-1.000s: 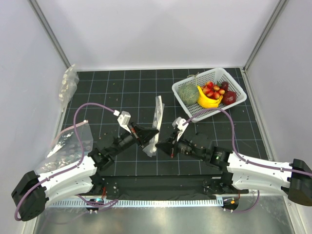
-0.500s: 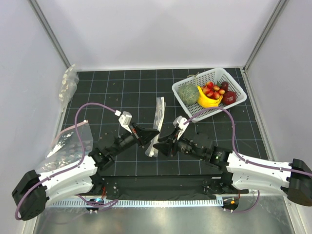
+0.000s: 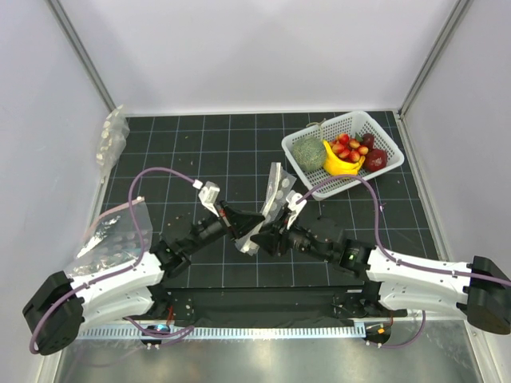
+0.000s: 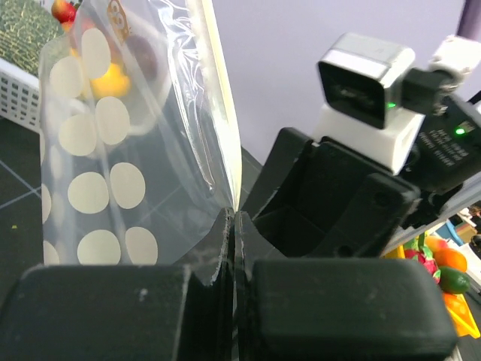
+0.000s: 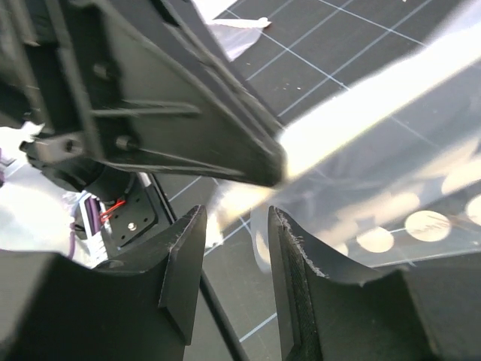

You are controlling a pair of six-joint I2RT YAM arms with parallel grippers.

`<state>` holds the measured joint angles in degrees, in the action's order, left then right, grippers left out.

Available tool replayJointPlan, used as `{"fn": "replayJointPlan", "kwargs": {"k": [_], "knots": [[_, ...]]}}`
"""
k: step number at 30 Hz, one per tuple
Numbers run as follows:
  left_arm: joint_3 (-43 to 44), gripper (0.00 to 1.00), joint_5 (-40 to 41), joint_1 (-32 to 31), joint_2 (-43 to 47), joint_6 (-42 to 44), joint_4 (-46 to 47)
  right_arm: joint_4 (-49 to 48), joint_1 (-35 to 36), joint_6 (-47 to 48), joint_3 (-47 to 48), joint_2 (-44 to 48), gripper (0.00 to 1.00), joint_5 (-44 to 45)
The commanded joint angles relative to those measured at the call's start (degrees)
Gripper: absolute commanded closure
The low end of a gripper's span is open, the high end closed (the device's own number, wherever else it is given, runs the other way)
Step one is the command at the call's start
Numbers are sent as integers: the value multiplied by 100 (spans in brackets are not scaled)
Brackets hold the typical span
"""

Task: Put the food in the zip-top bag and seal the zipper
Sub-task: Pick up the zipper food storage bag at the center of the board.

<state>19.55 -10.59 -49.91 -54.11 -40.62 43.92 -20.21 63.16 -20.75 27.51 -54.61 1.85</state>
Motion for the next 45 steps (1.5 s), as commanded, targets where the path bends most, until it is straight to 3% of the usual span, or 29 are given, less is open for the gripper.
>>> {"fn": "replayJointPlan", "kwargs": {"k": [1,16,25,35,37,38,40,41,43,44,45], "knots": [[-65,100,-14,-28,260,-86,468,-414,-14,-16,97,-41,55,325],[-355,99,364,-28,-30,-429,1425,-1090,-14,-87,-281,354,53,632],[-364,99,347,-124,-161,-570,1751,-1196,-14,-96,-193,65,53,773],[-294,99,593,-309,-399,-500,1769,-1425,-14,-166,-96,-173,54,351],[-285,99,585,-326,-469,-508,1786,-1364,-14,-175,-96,-120,62,448],[-259,100,567,-352,-487,-508,1795,-1328,-14,-183,-96,-85,77,483],[-224,99,532,-362,-513,-464,1804,-1258,-14,-201,-131,38,90,623],[-224,95,540,-362,-513,-438,1795,-1249,-14,-245,-158,90,94,676],[-232,58,601,-362,-400,-263,1691,-1101,-14,-358,-184,214,97,877],[-232,58,663,-362,-294,-184,1690,-1021,-5,-411,-184,257,98,966],[-224,40,724,-362,-172,-87,1385,-916,-14,-473,-149,284,98,1088]]}}
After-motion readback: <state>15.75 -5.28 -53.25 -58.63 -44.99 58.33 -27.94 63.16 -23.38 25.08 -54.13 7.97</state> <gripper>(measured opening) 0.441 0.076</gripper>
